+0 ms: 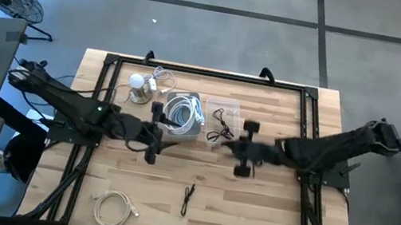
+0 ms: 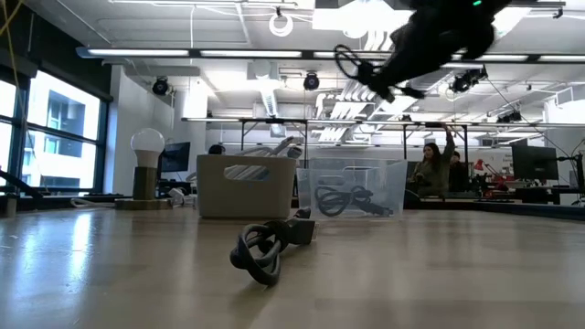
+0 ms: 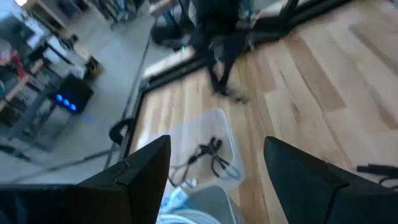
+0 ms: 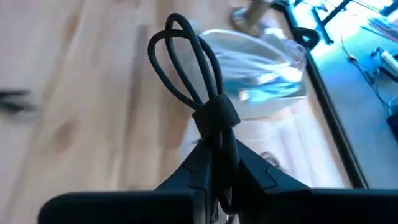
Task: Pick & Place USB Port
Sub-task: Put the black charger cable into the transparent bin
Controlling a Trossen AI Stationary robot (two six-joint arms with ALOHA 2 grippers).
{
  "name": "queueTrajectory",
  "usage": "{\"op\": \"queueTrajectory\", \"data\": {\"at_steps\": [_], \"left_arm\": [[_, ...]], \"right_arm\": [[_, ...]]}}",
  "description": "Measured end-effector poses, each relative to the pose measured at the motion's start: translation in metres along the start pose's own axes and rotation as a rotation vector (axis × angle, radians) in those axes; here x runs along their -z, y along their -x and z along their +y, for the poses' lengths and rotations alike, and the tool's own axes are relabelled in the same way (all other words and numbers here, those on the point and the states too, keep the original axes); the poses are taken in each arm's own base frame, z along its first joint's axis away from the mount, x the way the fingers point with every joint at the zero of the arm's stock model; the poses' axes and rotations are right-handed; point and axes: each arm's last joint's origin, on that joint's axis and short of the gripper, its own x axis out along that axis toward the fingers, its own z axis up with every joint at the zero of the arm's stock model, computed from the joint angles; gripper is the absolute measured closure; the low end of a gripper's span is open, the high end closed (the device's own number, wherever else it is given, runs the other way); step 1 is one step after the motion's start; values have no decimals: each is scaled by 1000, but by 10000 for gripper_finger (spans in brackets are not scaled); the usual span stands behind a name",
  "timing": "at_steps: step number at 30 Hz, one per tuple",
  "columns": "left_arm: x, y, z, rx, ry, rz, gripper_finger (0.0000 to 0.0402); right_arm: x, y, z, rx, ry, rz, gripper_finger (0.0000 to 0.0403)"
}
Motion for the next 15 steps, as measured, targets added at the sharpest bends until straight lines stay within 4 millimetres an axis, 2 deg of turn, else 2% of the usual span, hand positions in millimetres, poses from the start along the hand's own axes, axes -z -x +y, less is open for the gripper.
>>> {"op": "queueTrajectory", "data": {"at_steps": [5, 8, 11, 15], "left_arm": [[-2, 10, 7, 1, -53, -29, 149], [-1, 13, 8, 3, -80, -26, 149], [0, 14, 9, 1, -95, -17, 149], [1, 17, 11, 0, -101, -7, 149]], "right_arm": [[-4, -19, -45, 1, -142, -73, 374], [0, -31, -63, 31, -197, -77, 374], [5, -43, -74, 27, -240, -66, 374], [13, -58, -77, 15, -290, -15, 374]]}}
